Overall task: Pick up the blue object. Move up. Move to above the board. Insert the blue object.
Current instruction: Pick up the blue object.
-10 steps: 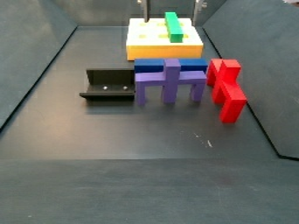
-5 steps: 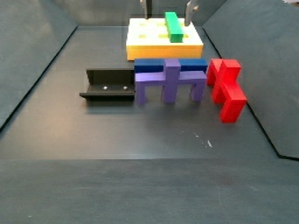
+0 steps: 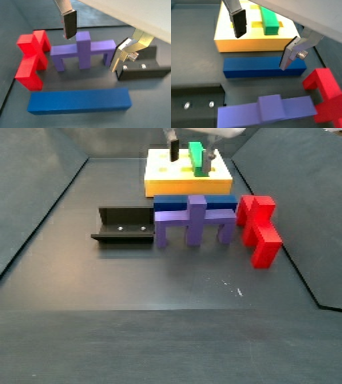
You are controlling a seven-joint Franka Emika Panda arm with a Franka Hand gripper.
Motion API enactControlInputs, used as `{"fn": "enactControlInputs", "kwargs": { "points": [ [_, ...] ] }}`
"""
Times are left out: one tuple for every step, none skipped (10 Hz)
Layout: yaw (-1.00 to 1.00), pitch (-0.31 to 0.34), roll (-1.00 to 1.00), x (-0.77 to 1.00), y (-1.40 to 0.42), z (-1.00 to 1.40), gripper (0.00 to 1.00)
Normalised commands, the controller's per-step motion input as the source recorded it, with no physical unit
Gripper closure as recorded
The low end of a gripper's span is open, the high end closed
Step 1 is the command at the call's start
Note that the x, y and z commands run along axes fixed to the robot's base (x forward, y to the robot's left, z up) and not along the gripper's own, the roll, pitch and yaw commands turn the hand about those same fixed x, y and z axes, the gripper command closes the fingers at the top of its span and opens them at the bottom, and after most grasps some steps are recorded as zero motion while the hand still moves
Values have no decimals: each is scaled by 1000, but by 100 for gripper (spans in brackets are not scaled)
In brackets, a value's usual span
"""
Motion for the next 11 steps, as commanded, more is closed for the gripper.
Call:
{"fn": "enactControlInputs", "kwargs": {
  "points": [
    [-960,0,73,0,-180,-329,0],
    [-971,0,56,0,-169,-306,0],
    [-960,0,70,0,-143,-229,0],
    [-934,3,54,0,-169,-180,0],
    [-940,0,29,0,-197,-183,0],
    [-966,0,31,0,-194,-243,0],
    [-980,0,43,0,-169,-266,0],
    [-934,0,100,-20,-89,-309,0],
    [-343,23,3,0,0,-563,0],
    [-389,0,-7,0,0,-597,0],
    [-426,0,-23,0,0,-603,0]
  ]
}}
